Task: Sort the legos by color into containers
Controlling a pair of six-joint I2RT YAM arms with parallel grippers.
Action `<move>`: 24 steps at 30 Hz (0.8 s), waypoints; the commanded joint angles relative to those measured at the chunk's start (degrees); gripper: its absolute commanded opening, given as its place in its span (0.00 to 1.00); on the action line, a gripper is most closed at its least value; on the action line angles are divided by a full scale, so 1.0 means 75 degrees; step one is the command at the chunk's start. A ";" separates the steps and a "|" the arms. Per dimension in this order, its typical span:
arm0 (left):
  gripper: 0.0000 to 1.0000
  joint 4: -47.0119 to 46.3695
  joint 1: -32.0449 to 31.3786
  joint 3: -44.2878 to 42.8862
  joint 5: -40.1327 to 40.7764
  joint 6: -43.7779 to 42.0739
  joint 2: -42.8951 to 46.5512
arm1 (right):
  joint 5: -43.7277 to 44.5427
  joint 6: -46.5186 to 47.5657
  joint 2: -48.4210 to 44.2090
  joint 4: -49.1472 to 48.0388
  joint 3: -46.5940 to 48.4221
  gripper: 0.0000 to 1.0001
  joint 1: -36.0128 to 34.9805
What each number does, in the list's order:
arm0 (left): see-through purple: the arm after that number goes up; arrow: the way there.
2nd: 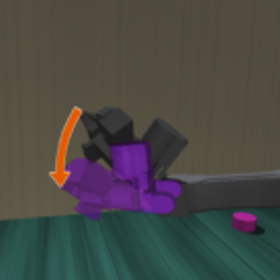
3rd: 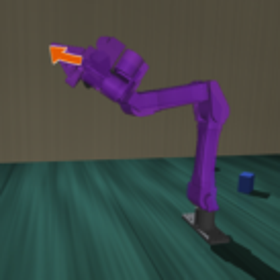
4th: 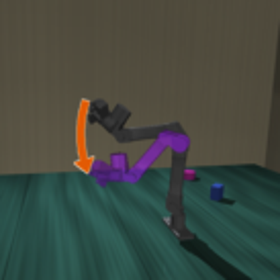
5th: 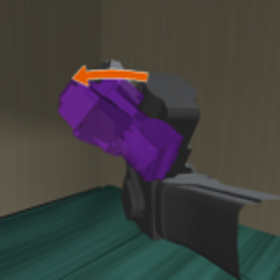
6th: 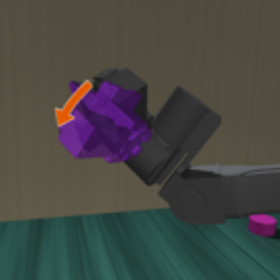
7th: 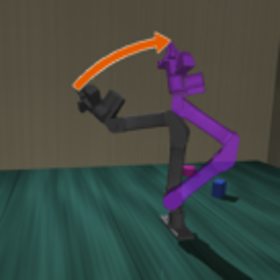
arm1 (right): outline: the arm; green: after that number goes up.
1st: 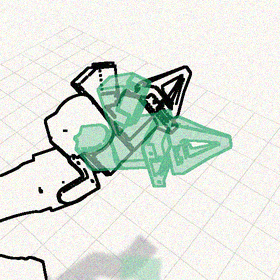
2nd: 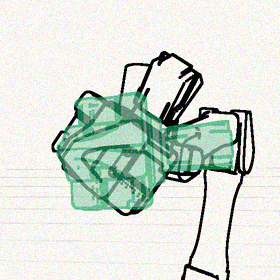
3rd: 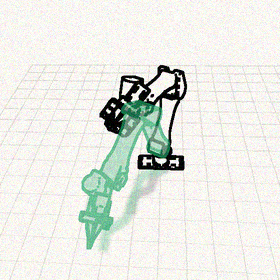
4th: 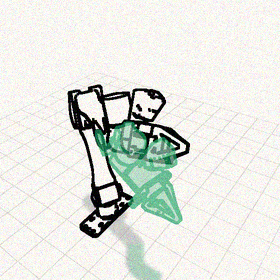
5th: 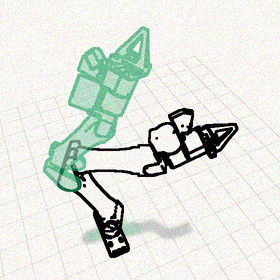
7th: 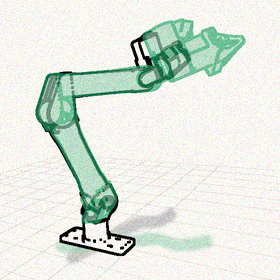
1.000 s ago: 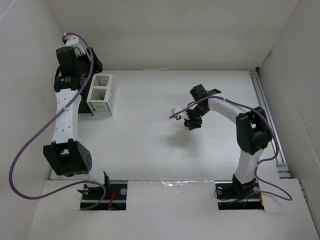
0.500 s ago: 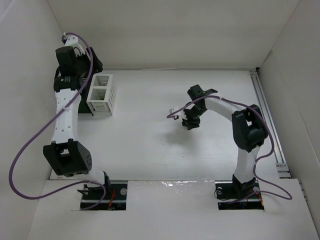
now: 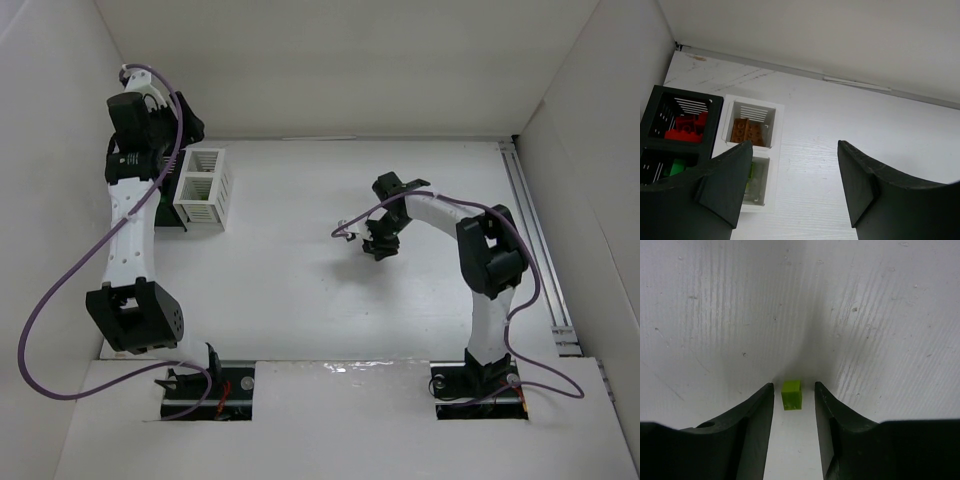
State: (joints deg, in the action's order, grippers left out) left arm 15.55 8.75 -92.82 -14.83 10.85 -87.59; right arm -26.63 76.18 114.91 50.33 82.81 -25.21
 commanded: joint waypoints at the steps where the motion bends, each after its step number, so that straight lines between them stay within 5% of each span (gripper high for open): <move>1: 0.65 -0.0363 0.0052 0.0024 -0.0202 0.0147 0.0101 | 0.0000 -0.0009 0.0006 -0.0042 0.0256 0.43 -0.0060; 10: 0.67 -0.1883 0.0052 0.1626 -0.0775 0.0217 0.0977 | -0.0093 -0.0009 0.0147 0.0040 0.0326 0.12 0.0010; 17: 0.67 -0.2929 0.0344 0.2906 -0.3702 0.0028 0.1542 | -0.1533 -0.0839 -0.0671 0.0239 0.1181 0.10 0.0162; 20: 0.67 -0.3629 0.0427 0.3419 -0.5518 0.1244 0.1437 | -0.2494 -0.1552 -0.1303 -0.0274 0.1462 0.10 0.0162; 24: 0.66 -0.5554 0.0321 0.4265 -0.6471 0.3110 0.1273 | -0.3268 -0.2679 -0.2172 -0.2252 0.1066 0.10 0.0162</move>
State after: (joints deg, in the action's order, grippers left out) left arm -13.78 11.75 -64.55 -51.53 22.33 -78.48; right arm -41.21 63.92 105.69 45.06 90.26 -24.05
